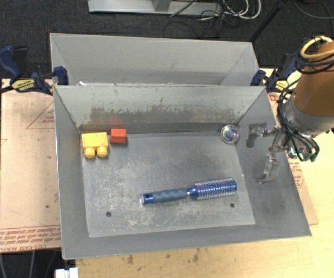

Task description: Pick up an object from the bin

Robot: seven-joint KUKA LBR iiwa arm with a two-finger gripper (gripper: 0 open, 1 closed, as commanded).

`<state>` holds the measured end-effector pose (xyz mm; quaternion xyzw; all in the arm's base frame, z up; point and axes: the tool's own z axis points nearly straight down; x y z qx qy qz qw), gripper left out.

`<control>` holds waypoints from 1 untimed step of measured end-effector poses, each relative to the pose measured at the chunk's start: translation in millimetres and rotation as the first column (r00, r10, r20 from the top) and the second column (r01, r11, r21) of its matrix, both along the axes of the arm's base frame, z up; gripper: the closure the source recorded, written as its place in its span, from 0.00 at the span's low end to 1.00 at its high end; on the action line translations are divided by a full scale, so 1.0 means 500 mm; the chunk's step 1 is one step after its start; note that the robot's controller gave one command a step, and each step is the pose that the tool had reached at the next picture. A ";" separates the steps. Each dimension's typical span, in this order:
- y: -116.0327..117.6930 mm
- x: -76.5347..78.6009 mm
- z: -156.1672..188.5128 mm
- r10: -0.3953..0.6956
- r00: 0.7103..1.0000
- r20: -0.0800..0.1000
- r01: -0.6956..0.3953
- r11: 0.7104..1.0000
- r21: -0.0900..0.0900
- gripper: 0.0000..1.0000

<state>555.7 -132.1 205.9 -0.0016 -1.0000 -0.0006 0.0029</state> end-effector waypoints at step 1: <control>0.118 -0.090 -0.281 0.097 0.995 -0.001 -0.097 0.995 0.003 0.00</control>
Offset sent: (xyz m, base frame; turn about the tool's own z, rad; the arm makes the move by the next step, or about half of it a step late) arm -0.0431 0.0563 -0.1359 -0.0935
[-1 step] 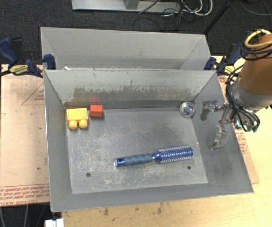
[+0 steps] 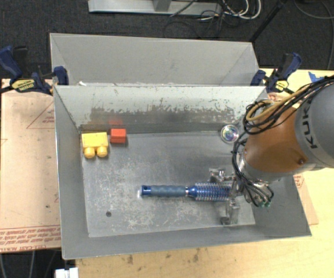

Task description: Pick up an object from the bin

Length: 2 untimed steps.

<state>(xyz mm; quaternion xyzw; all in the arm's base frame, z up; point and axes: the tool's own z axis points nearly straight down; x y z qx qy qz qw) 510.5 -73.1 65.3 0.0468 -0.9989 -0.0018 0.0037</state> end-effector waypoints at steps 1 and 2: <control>-0.004 0.004 0.008 -0.002 1.000 0.006 0.002 1.000 -0.003 1.00; -0.005 0.010 0.314 0.158 0.987 0.017 -0.158 0.987 -0.006 1.00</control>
Offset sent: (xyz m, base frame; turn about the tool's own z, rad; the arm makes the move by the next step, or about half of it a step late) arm 0.0000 0.0000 0.0000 0.0000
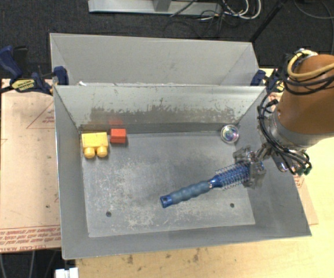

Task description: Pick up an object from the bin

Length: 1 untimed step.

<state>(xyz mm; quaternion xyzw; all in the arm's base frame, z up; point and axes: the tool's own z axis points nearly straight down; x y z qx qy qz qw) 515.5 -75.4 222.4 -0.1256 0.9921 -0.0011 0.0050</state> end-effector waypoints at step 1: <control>-0.033 -0.052 0.107 0.135 0.991 -0.004 -0.135 0.991 -0.001 1.00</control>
Offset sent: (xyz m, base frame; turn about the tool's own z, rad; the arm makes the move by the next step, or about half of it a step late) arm -0.0268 -0.0160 0.0519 -0.1396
